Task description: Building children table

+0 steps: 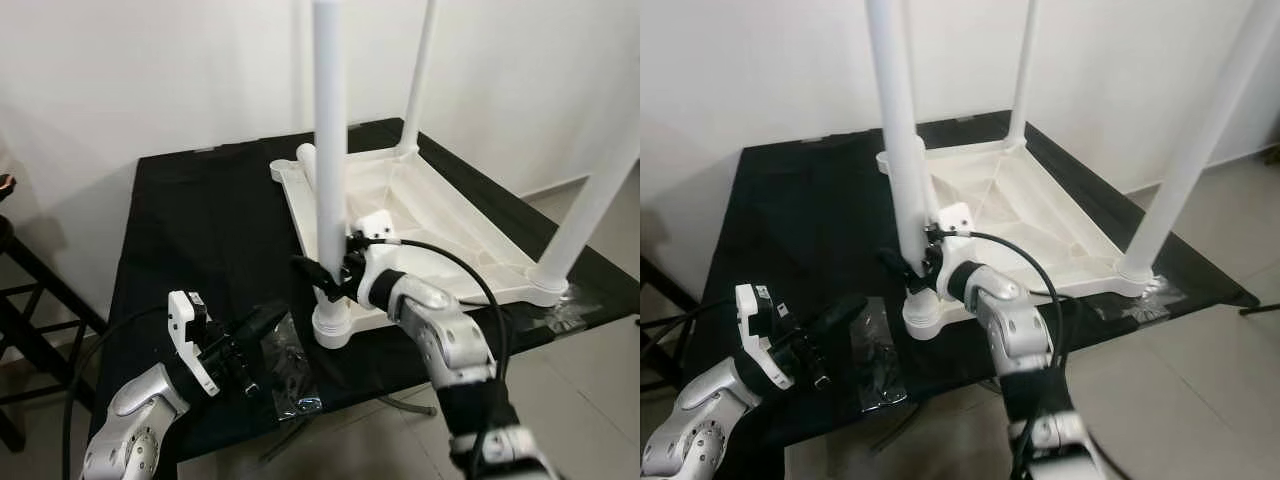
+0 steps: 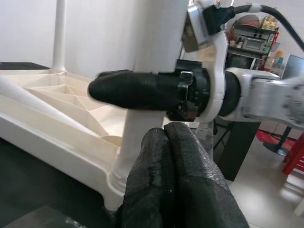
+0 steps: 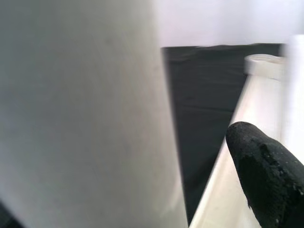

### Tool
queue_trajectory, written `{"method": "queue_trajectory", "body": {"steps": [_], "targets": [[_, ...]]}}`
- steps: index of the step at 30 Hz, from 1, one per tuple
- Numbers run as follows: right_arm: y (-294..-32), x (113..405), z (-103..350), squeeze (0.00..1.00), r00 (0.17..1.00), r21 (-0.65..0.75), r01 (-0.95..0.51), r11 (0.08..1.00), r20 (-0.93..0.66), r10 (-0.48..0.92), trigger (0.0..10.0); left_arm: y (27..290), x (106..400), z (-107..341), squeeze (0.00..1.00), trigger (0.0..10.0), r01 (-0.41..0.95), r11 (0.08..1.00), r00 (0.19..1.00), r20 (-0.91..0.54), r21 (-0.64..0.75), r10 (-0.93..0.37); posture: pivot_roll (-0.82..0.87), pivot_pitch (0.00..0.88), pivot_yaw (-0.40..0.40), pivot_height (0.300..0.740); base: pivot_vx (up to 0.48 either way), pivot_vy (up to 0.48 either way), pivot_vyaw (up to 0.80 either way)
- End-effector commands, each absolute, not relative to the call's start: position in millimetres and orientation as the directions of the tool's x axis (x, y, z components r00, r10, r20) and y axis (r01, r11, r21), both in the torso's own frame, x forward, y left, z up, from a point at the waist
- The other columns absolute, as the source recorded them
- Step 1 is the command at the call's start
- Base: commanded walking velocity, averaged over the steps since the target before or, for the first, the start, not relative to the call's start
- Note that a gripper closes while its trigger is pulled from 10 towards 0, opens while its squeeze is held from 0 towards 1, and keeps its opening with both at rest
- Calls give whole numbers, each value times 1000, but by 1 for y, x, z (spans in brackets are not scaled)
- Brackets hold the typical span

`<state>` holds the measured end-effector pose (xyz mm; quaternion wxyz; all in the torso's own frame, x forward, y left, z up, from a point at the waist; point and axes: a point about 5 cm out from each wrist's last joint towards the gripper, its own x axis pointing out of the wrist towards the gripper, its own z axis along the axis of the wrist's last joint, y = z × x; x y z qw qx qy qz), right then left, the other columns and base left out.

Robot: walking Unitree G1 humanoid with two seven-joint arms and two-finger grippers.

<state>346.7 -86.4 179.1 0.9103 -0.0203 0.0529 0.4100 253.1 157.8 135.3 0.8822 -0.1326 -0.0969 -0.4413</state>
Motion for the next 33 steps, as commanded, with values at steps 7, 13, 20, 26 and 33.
{"method": "queue_trajectory", "body": {"steps": [7, 13, 20, 26, 33], "targets": [[-96, 365, 196, 0, 493, -46, -870, 492, -139, 859, 10000, 160, 253, 135, 0, 10000, 798, 585, 600, 280, -144, -750, 27, 0, 6, 740, 0, 0, 0], [-100, 368, 201, 0, 413, -21, -910, 414, -126, 902, 0, 159, 253, 135, 0, 10000, 798, 586, 601, 279, -143, -749, 31, 0, 3, 740, 0, 0, 0], [-109, 367, 193, 0, 342, 5, -938, 345, -134, 930, 0, 158, 253, 135, 0, 10000, 797, 586, 601, 282, -144, -748, 29, 0, 5, 740, 0, 0, 0], [-118, 359, 181, 0, 359, 32, -930, 365, -126, 925, 0, 158, 253, 136, 0, 10000, 797, 585, 601, 285, -146, -747, 25, 0, 3, 740, 0, 0, 0], [-128, 350, 158, 0, 623, 51, -767, 639, -180, 762, 0, 160, 251, 136, 0, 10000, 797, 586, 601, 286, -147, -746, 17, 0, -1, 740, 0, 0, 0]]}}
